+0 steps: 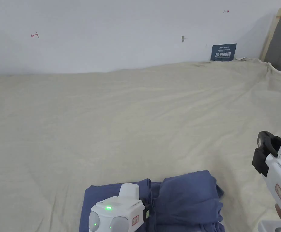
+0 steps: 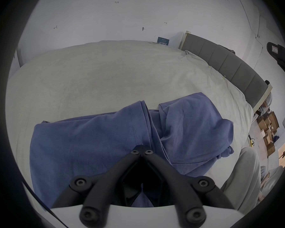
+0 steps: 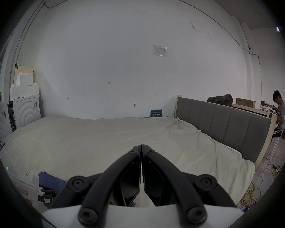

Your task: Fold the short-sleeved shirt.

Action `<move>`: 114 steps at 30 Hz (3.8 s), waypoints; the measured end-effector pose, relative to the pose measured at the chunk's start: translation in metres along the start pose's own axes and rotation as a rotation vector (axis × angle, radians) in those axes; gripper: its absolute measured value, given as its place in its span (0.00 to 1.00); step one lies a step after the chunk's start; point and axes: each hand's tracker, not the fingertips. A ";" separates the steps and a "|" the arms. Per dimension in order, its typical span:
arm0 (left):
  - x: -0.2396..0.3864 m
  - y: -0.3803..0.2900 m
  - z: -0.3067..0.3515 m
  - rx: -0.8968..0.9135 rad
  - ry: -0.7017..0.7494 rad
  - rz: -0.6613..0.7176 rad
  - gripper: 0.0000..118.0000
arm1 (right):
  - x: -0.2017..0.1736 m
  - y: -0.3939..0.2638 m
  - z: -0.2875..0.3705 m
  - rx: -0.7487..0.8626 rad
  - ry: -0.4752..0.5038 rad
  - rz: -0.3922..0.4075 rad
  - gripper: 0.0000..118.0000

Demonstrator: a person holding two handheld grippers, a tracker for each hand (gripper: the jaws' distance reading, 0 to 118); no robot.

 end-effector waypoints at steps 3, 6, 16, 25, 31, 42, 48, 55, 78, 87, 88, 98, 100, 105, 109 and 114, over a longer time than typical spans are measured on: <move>-0.001 0.008 0.014 0.020 -0.022 0.011 0.00 | -0.001 0.001 0.001 0.002 0.008 0.003 0.01; -0.009 0.025 0.037 0.067 -0.078 0.051 0.00 | -0.004 0.003 0.000 0.005 0.014 0.008 0.01; -0.095 0.065 0.103 0.069 -0.225 0.178 0.00 | -0.012 0.008 -0.002 0.017 0.027 0.009 0.01; -0.178 0.035 0.092 -0.033 -0.277 0.330 0.07 | -0.026 0.006 -0.007 0.000 0.048 0.021 0.01; -0.207 0.012 0.072 -0.122 -0.282 0.430 0.61 | -0.031 0.004 -0.011 -0.013 0.053 0.035 0.01; -0.226 0.006 0.042 -0.197 -0.257 0.466 0.78 | -0.035 -0.001 -0.017 -0.039 0.056 0.044 0.01; -0.213 0.018 0.029 -0.214 -0.318 0.438 0.78 | -0.034 -0.004 -0.019 -0.050 0.054 0.047 0.01; -0.194 0.026 0.019 -0.252 -0.297 0.339 0.59 | -0.032 -0.004 -0.019 -0.053 0.050 0.050 0.01; -0.203 0.073 0.098 -0.230 -0.093 0.202 0.05 | -0.032 0.006 -0.015 -0.022 0.062 0.037 0.01; -0.250 0.068 0.132 -0.264 0.044 0.299 0.05 | -0.035 0.003 -0.017 -0.018 0.079 0.021 0.01; -0.250 0.069 0.131 -0.261 0.042 0.300 0.05 | -0.035 0.003 -0.017 -0.020 0.082 0.020 0.01; -0.178 0.104 0.102 -0.324 0.016 0.265 0.05 | -0.024 0.001 -0.013 -0.016 0.078 -0.001 0.01; -0.158 0.113 0.093 -0.321 -0.040 0.241 0.05 | -0.021 0.001 -0.013 -0.014 0.072 -0.003 0.01; -0.104 0.129 0.061 -0.337 -0.101 0.174 0.05 | -0.017 0.001 -0.011 -0.012 0.057 -0.010 0.01; -0.062 0.134 0.032 -0.372 -0.143 0.108 0.05 | -0.019 0.003 -0.012 -0.009 0.048 -0.010 0.01; -0.014 0.127 -0.008 -0.449 -0.150 0.019 0.05 | -0.003 0.001 -0.007 -0.010 0.035 -0.010 0.01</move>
